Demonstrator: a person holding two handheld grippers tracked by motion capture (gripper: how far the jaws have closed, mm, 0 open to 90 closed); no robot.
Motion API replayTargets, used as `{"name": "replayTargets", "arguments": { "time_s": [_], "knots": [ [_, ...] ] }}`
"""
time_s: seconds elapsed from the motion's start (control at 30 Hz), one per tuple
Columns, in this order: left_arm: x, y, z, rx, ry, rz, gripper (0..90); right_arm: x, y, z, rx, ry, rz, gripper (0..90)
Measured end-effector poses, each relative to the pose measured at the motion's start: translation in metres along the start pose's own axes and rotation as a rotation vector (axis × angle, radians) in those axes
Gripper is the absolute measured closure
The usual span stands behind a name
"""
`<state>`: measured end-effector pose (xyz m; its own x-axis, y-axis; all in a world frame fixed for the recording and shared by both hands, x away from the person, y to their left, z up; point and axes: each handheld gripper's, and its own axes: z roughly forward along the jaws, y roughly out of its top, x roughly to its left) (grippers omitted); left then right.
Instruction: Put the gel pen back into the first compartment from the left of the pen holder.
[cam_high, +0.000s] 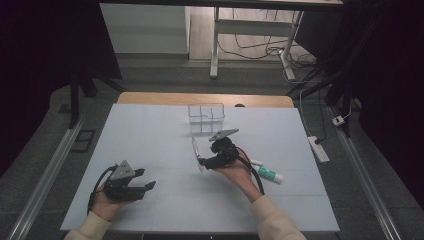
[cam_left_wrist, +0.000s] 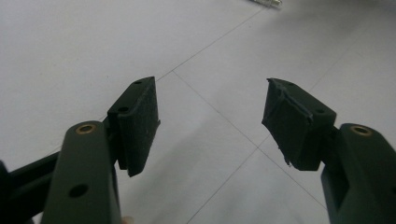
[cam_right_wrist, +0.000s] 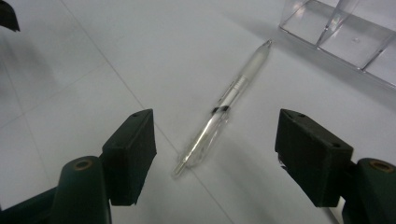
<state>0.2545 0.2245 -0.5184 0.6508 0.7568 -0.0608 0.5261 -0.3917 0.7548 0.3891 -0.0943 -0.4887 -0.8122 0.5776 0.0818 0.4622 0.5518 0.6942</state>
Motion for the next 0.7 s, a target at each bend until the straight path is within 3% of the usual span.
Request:
{"name": "replayTargets", "arguments": {
  "time_s": [0.7],
  "knots": [
    [0.002, -0.001, -0.001, -0.003, 0.001, 0.003, 35.6, -0.012, 0.018, 0.040, 0.050, -0.026, 0.047, 32.3]
  ]
}}
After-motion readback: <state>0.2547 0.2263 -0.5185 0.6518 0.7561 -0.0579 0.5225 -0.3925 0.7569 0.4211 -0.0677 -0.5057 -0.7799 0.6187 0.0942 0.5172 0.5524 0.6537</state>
